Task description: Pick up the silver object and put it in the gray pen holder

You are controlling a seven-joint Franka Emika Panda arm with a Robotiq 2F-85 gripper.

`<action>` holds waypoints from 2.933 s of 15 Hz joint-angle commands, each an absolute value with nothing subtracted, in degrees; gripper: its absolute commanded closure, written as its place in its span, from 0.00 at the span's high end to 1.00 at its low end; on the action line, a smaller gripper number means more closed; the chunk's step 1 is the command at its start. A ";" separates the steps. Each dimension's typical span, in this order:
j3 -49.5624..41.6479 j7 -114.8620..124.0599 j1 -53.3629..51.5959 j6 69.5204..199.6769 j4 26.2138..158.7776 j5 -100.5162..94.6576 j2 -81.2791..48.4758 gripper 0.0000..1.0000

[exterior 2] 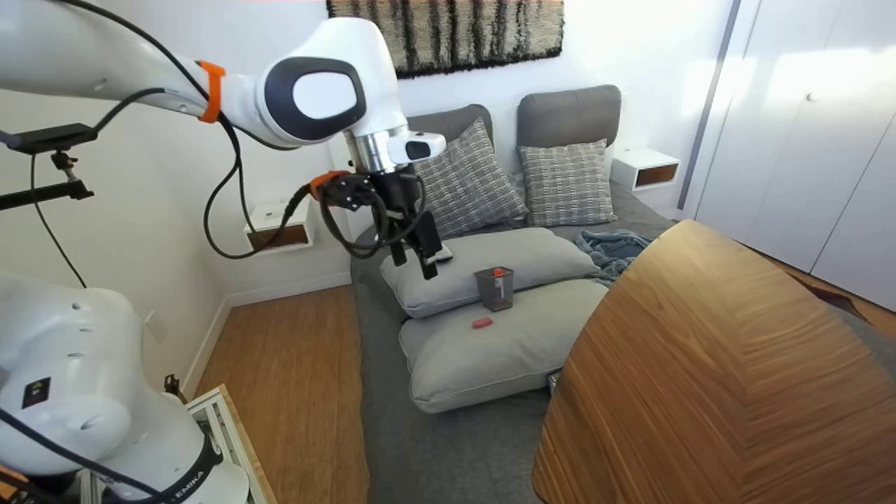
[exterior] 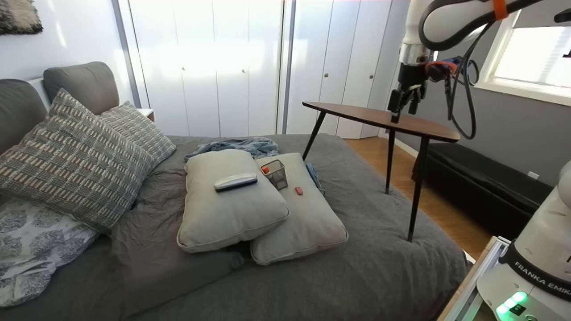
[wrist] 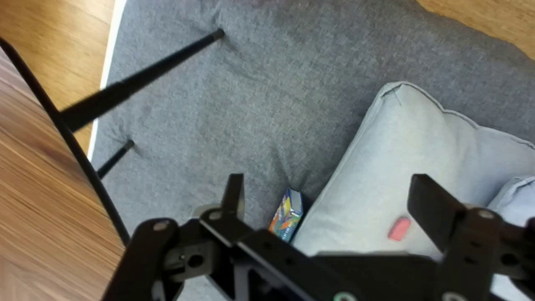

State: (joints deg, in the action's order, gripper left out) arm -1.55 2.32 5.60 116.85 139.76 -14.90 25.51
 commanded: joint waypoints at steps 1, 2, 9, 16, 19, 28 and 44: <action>-0.08 -0.21 2.11 124.82 133.46 -14.68 13.20 1.00; -3.52 -6.42 3.98 126.37 130.47 -16.55 11.11 1.00; -4.45 -26.34 3.69 133.78 114.45 -12.47 -6.35 1.00; 2.94 -46.13 3.68 128.18 105.84 1.03 -14.08 1.00; 5.83 -51.83 2.70 123.72 102.57 2.55 -16.65 1.00; 7.46 -54.19 0.71 121.08 100.21 1.12 -19.44 1.00; 9.83 -63.83 -6.57 117.49 71.92 -5.27 -47.12 1.00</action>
